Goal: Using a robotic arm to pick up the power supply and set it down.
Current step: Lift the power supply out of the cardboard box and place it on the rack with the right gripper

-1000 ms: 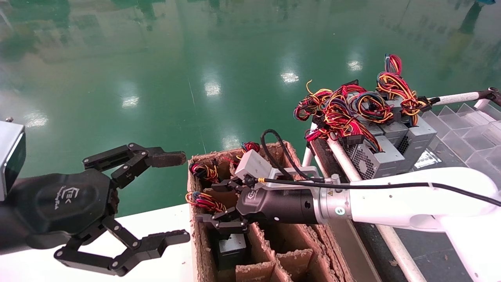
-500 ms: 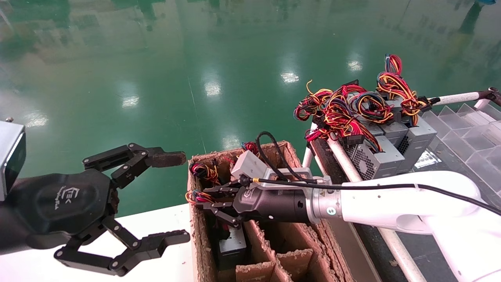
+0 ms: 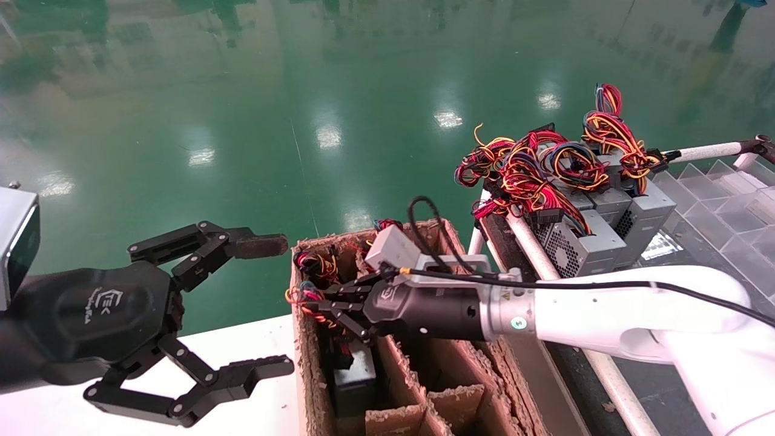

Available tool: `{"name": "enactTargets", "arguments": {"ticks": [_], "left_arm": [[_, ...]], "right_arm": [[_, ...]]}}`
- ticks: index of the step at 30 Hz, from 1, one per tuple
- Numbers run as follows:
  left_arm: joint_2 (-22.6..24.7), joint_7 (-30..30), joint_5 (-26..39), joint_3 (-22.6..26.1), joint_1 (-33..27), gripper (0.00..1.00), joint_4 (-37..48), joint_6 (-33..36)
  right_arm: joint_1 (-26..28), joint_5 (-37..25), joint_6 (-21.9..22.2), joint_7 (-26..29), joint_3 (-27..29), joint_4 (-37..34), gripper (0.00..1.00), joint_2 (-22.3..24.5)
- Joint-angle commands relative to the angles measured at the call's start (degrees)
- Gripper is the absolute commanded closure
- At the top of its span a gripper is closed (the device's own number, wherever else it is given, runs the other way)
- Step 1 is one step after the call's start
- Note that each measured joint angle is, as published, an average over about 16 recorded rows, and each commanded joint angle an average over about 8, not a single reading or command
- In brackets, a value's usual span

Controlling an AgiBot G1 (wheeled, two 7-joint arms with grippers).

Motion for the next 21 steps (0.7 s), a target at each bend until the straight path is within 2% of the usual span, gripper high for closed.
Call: {"name": "enactTargets", "arguments": {"ticks": [1,12,21], "left_arm": [[0.0,0.0,0.0,0.0,0.0,0.0,0.0,0.0],[0.0,0.0,0.0,0.0,0.0,0.0,0.0,0.0],[0.0,0.0,0.0,0.0,0.0,0.0,0.0,0.0]], "right_arm": [[-0.1,0.8,-0.4,-0.5,0.5,-0.1,1.0,0.4],[0.2,7.5,-4.6,0.7,4.7,2.0,1.0,4.9],[1.7,14.6,-8.1,3.0,9.7,5.3,1.0,10.4]]}}
